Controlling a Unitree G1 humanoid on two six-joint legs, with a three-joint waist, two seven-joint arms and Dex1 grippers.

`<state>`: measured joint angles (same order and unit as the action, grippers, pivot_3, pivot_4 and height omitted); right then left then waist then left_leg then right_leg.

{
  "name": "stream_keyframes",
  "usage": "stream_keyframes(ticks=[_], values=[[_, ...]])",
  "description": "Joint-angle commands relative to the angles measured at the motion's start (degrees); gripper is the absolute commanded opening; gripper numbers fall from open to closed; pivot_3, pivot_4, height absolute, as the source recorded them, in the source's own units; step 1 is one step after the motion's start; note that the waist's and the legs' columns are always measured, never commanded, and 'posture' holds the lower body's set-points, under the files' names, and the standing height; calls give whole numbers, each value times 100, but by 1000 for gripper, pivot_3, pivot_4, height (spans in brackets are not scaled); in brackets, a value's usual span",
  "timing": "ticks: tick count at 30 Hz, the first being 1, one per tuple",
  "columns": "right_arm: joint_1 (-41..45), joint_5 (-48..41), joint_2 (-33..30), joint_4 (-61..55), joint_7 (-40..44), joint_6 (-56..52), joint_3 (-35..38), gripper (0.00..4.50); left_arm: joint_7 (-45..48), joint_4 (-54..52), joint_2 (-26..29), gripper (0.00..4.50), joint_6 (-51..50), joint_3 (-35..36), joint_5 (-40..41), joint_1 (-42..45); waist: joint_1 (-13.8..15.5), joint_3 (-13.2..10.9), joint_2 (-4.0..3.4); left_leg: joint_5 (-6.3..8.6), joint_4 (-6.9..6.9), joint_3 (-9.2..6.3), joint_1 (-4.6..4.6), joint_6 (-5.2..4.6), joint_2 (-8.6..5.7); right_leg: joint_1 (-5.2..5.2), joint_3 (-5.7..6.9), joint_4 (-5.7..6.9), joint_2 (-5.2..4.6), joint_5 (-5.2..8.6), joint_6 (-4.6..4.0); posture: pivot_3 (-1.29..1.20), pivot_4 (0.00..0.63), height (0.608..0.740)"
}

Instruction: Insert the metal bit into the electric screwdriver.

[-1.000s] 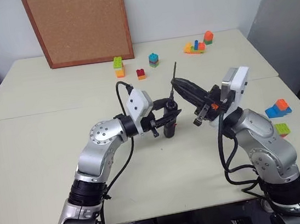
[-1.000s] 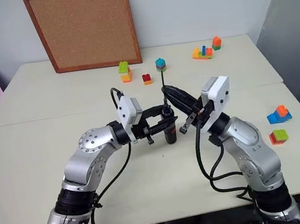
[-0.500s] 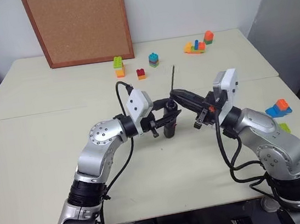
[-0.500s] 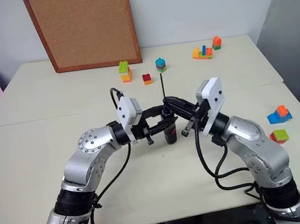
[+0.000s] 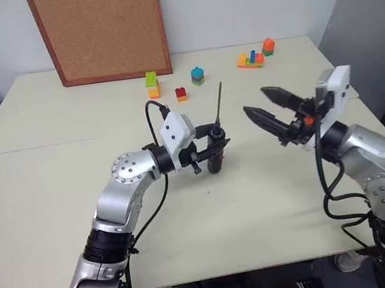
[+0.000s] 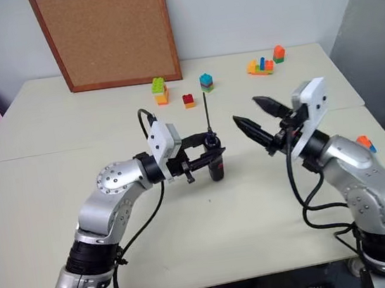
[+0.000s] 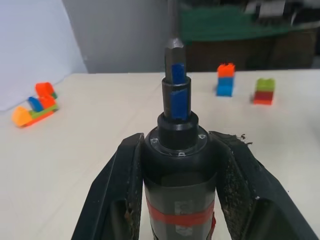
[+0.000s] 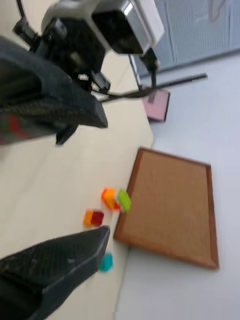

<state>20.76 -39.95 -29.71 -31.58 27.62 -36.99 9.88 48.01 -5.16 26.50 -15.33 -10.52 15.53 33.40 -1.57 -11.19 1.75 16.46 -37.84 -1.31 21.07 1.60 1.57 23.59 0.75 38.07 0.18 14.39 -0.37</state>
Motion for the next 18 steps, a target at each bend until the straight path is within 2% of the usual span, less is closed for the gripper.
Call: stream_keyframes(ticks=[1,2,5,7,10,14,18], values=[[-62,89,-430,-289,175,112,308,3490,-55,592,402,1641,514,128,-676,678,-8,-1,-1,0,0,2,3,0,3,3,-3,-1,8,-1,0,0,150,740],[-88,177,-564,-300,231,189,329,3490,10,802,507,1640,578,58,-824,858,-8,-1,-1,0,4,3,3,0,3,4,-5,-5,22,0,0,0,150,740],[-309,578,-1593,-440,891,342,485,3490,498,2072,1141,1640,1668,-738,-2119,1823,24,-2,-2,0,1,3,43,-1,3,35,-3,-14,26,3,-1,0,150,740],[-431,549,-2099,-549,1229,260,570,3490,876,2713,1237,1640,2175,-1251,-2606,2215,69,-2,-2,0,-9,9,97,0,-2,79,-5,-16,25,1,-1,0,150,740],[-599,59,-2709,-838,1723,-190,669,3490,1378,3627,1037,1640,3100,-2066,-3314,2587,144,0,-8,0,-8,22,100,0,-7,77,-7,-24,19,0,-2,0,150,740],[-660,-140,-3041,-1022,1924,-418,559,3490,1525,4455,548,1638,3717,-2351,-3581,2777,182,-1,-7,15,-13,36,113,-26,-4,71,-8,-48,15,-3,-11,0,150,740],[-683,-107,-3040,-1144,1837,-516,349,3490,1500,5208,95,1638,4099,-2603,-3963,2861,180,1,-6,19,-18,45,117,-33,-7,70,-11,-53,-1,-3,-9,0,150,740]])
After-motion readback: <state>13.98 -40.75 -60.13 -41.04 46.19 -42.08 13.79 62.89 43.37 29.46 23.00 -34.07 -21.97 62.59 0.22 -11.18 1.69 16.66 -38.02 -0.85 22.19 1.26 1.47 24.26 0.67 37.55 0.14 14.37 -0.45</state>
